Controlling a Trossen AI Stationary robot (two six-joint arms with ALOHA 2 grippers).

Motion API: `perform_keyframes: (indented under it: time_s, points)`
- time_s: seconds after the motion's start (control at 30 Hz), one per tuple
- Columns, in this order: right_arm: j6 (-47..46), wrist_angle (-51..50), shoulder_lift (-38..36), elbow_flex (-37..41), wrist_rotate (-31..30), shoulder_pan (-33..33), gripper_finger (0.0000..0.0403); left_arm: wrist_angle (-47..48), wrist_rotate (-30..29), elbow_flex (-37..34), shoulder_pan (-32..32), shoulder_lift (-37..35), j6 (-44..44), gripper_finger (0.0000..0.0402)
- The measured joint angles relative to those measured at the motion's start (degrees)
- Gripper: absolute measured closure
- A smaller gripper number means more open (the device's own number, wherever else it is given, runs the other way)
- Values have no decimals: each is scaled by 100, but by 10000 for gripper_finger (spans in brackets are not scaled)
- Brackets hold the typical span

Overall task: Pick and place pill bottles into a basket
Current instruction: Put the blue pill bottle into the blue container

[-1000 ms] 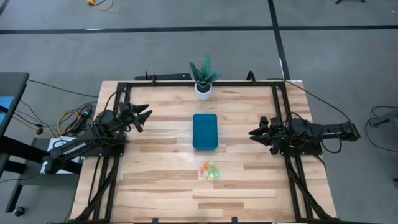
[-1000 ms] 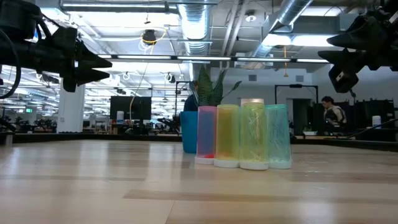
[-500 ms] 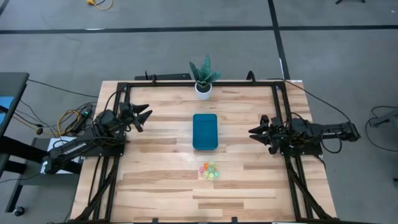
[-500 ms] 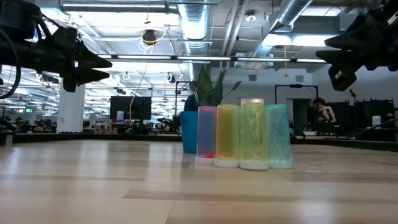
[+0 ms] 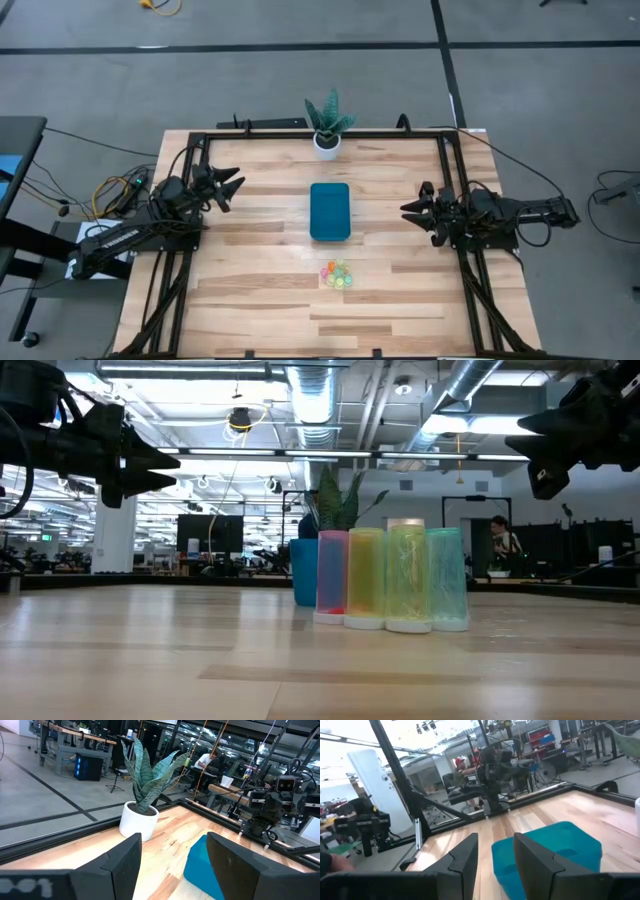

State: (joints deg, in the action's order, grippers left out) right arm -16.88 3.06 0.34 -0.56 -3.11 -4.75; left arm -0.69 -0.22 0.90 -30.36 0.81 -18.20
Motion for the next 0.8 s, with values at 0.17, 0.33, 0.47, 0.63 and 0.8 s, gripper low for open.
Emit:
perform_keyframes:
  time_s: [0.17, 0.33, 0.47, 0.63, 0.8]
  points:
    - [-104, 162, 2, 0, -102, 2, 285, 0, -1, -1, 0, 1, 0, 189]
    - [1090, 1145, 2, 0, -340, 2, 285, 0, 0, 0, 0, 1, 1, 189]
    - [1509, 2437, 0, 0, -306, 1, 285, 0, -1, 1, -1, -1, 0, 189]
    - [1151, 3371, 0, 0, -298, -32, 285, 0, 0, -1, 0, 1, 1, 189]
    - [524, 3076, 137, -79, -413, 142, 285, 0, 1, 0, 0, 1, 2, 189]
